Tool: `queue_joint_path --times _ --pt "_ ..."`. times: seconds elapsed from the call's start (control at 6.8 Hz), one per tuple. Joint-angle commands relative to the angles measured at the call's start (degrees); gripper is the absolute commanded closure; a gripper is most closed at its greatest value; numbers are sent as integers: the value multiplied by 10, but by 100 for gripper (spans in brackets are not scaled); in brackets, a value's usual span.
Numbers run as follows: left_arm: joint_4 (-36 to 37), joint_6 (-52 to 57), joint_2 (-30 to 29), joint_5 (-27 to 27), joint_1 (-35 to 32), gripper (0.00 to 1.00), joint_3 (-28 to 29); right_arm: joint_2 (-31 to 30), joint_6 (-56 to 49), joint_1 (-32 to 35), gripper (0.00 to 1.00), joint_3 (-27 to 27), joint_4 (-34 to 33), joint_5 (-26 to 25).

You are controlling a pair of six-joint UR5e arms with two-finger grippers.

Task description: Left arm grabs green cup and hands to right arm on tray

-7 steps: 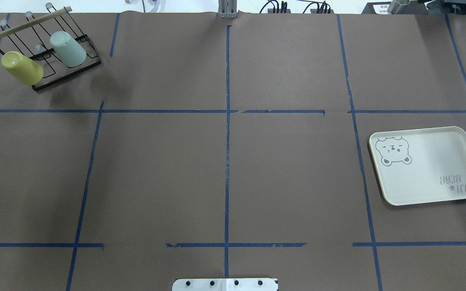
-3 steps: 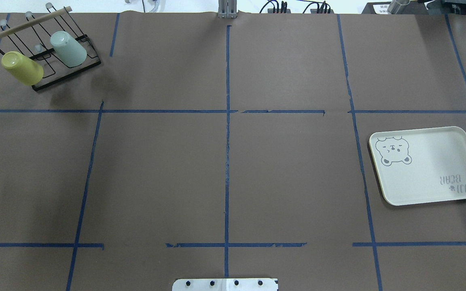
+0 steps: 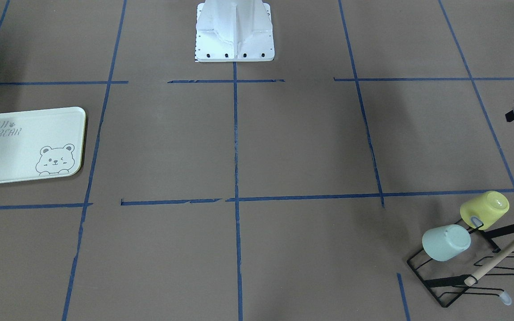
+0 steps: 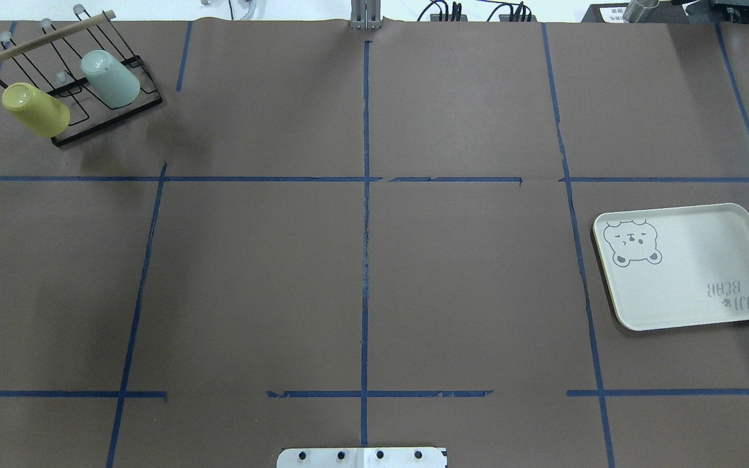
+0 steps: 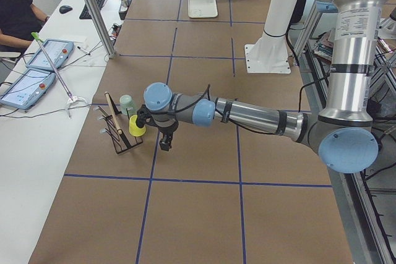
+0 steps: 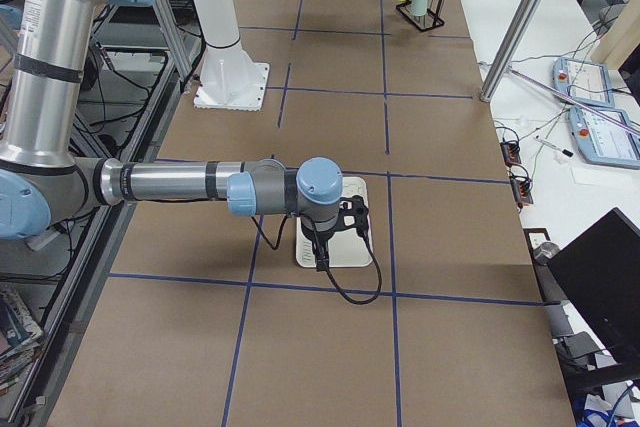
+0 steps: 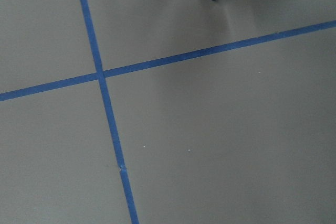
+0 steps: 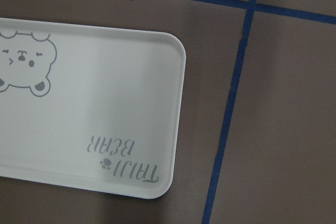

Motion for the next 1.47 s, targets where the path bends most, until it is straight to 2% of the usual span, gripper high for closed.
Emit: queue_joint_path --times 0.0,0.15,0.29,0.44,0.88,1.32 --pt "-2 -164 -104 17 57 0 26 0 0 -2 0 0 0 0" --pt "10 -211 -155 83 92 0 51 0 1 -2 0 0 0 1" --pt "7 -214 -201 102 98 0 110 0 0 -3 0 0 1 1" --pt "10 -216 -244 103 101 0 157 0 0 -4 0 0 1 1" --pt "3 -226 -314 126 105 0 237 0 0 -7 0 -1 7 0" --pt "-23 -228 -348 157 111 0 307 -1 0 -7 0 -1 8 0"
